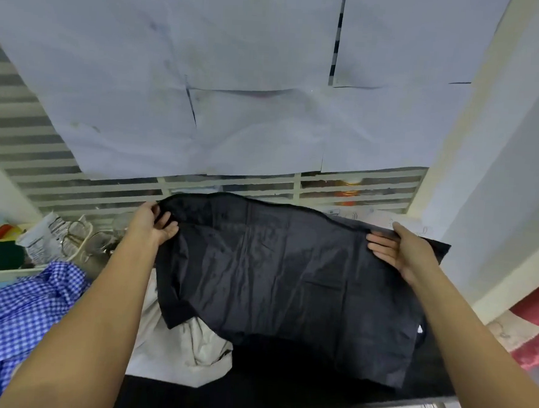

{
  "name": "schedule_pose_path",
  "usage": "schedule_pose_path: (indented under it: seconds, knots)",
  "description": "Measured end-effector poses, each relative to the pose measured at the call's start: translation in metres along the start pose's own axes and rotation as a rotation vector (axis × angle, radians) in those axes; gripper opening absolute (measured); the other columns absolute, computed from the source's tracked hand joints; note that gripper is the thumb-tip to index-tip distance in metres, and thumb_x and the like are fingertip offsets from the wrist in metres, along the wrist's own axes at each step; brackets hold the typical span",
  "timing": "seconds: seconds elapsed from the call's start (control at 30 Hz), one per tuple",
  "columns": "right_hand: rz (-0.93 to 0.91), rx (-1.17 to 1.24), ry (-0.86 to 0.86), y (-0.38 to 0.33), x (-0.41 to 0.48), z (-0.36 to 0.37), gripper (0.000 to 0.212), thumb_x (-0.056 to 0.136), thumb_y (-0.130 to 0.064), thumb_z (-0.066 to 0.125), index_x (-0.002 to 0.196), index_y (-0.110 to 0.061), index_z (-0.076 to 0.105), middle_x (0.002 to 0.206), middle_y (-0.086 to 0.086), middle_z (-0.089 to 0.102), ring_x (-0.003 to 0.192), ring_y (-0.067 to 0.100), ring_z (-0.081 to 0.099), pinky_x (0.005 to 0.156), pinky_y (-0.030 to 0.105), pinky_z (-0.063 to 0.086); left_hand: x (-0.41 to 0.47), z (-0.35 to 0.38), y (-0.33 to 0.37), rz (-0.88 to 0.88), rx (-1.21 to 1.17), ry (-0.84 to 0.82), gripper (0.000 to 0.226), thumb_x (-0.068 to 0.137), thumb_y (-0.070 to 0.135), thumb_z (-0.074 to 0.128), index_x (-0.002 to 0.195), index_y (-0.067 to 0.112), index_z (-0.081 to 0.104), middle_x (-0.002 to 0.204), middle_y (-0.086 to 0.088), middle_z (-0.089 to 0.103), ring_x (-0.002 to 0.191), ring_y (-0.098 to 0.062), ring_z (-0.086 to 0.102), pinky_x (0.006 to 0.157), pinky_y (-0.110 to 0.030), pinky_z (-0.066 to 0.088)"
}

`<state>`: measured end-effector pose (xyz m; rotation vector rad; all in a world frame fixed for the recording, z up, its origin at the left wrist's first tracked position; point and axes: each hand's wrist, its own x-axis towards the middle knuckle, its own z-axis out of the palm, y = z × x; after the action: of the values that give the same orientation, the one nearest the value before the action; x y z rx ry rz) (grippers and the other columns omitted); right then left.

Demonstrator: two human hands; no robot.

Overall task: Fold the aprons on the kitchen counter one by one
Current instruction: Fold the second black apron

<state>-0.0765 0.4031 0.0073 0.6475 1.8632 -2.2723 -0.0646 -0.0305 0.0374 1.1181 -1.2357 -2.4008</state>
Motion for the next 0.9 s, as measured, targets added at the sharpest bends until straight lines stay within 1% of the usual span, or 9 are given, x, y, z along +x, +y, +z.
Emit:
schedule_pose_path:
  seconds: [0.1, 0.13, 0.2, 0.33, 0.5, 0.57, 0.67, 0.8, 0.9]
  knots:
    - [0.035, -0.247, -0.079, 0.013, 0.04, 0.01, 0.043, 0.102, -0.04, 0.034, 0.122, -0.011, 0.06, 0.118, 0.007, 0.064, 0.101, 0.019, 0.061, 0.092, 0.032, 0.047, 0.028, 0.018, -0.019, -0.038, 0.325, -0.085, 0.029, 0.099, 0.038, 0.044, 0.11, 0.016, 0.058, 0.144, -0.013, 0.041, 0.13, -0.034, 0.039, 0.11, -0.043, 0.027]
    - [0.053, -0.344, -0.129, 0.022, 0.049, 0.013, 0.043, 0.102, -0.042, 0.036, 0.13, -0.015, 0.055, 0.127, 0.002, 0.058, 0.113, 0.02, 0.055, 0.098, 0.034, 0.042, 0.037, 0.021, -0.031, -0.038, 0.439, -0.123, 0.04, 0.099, 0.04, 0.044, 0.13, 0.016, 0.052, 0.151, -0.013, 0.033, 0.138, -0.034, 0.03, 0.112, -0.044, 0.024]
    - [0.103, -0.525, -0.242, 0.047, 0.062, 0.019, 0.049, 0.098, -0.046, 0.044, 0.139, -0.021, 0.046, 0.132, -0.005, 0.048, 0.128, 0.021, 0.043, 0.105, 0.036, 0.035, 0.047, 0.022, -0.058, -0.026, 0.638, -0.184, 0.055, 0.097, 0.039, 0.051, 0.144, 0.015, 0.038, 0.153, -0.011, 0.032, 0.14, -0.029, 0.029, 0.111, -0.041, 0.026]
    - [0.102, -0.731, -0.322, 0.094, 0.083, 0.021, 0.061, 0.088, -0.042, 0.063, 0.143, -0.023, 0.043, 0.145, 0.0, 0.044, 0.134, 0.02, 0.039, 0.108, 0.031, 0.032, 0.055, 0.006, -0.096, 0.176, 1.005, -0.167, 0.054, 0.092, 0.028, 0.064, 0.14, 0.013, 0.047, 0.138, -0.01, 0.051, 0.123, -0.028, 0.052, 0.097, -0.034, 0.041]
    - [-0.188, -0.773, -0.136, 0.115, 0.076, 0.025, 0.034, 0.092, -0.025, 0.062, 0.125, -0.017, 0.062, 0.124, 0.0, 0.062, 0.119, 0.017, 0.055, 0.096, 0.024, 0.041, 0.042, -0.037, -0.116, 0.518, 1.105, -0.092, 0.013, 0.089, 0.015, 0.066, 0.103, 0.017, 0.066, 0.106, -0.004, 0.067, 0.104, -0.022, 0.062, 0.094, -0.035, 0.047]
    - [-0.241, -0.707, -0.092, 0.121, 0.061, 0.027, 0.017, 0.093, -0.018, 0.06, 0.107, -0.018, 0.069, 0.104, -0.005, 0.068, 0.102, 0.012, 0.062, 0.082, 0.015, 0.044, 0.03, -0.053, -0.116, 0.528, 1.099, -0.076, 0.005, 0.091, 0.013, 0.063, 0.092, 0.017, 0.067, 0.091, -0.001, 0.068, 0.09, -0.018, 0.063, 0.082, -0.029, 0.048]
    - [-0.221, -0.559, -0.099, 0.131, 0.03, 0.027, 0.013, 0.093, -0.017, 0.059, 0.089, -0.018, 0.071, 0.087, -0.004, 0.07, 0.08, 0.011, 0.065, 0.075, 0.022, 0.052, 0.016, -0.077, -0.116, 0.538, 1.051, -0.09, 0.01, 0.093, 0.013, 0.059, 0.089, 0.015, 0.068, 0.085, -0.003, 0.069, 0.083, -0.018, 0.064, 0.074, -0.023, 0.047]
    - [-0.206, -0.495, -0.05, 0.155, -0.013, 0.011, 0.015, 0.094, -0.018, 0.058, 0.085, -0.016, 0.07, 0.077, 0.0, 0.07, 0.065, 0.012, 0.063, 0.063, 0.018, 0.051, 0.0, -0.109, -0.119, 0.583, 1.011, -0.004, 0.022, 0.095, 0.023, 0.057, 0.082, 0.006, 0.064, 0.078, -0.012, 0.065, 0.075, -0.02, 0.059, 0.066, -0.022, 0.044]
    - [-0.135, -0.477, 0.079, 0.186, -0.042, -0.012, 0.013, 0.094, -0.017, 0.057, 0.09, -0.011, 0.068, 0.078, 0.007, 0.069, 0.065, 0.019, 0.062, 0.065, 0.022, 0.052, -0.009, -0.131, -0.125, 0.547, 0.968, 0.065, 0.021, 0.093, 0.022, 0.06, 0.085, 0.003, 0.058, 0.082, -0.015, 0.062, 0.078, -0.023, 0.056, 0.069, -0.025, 0.043]
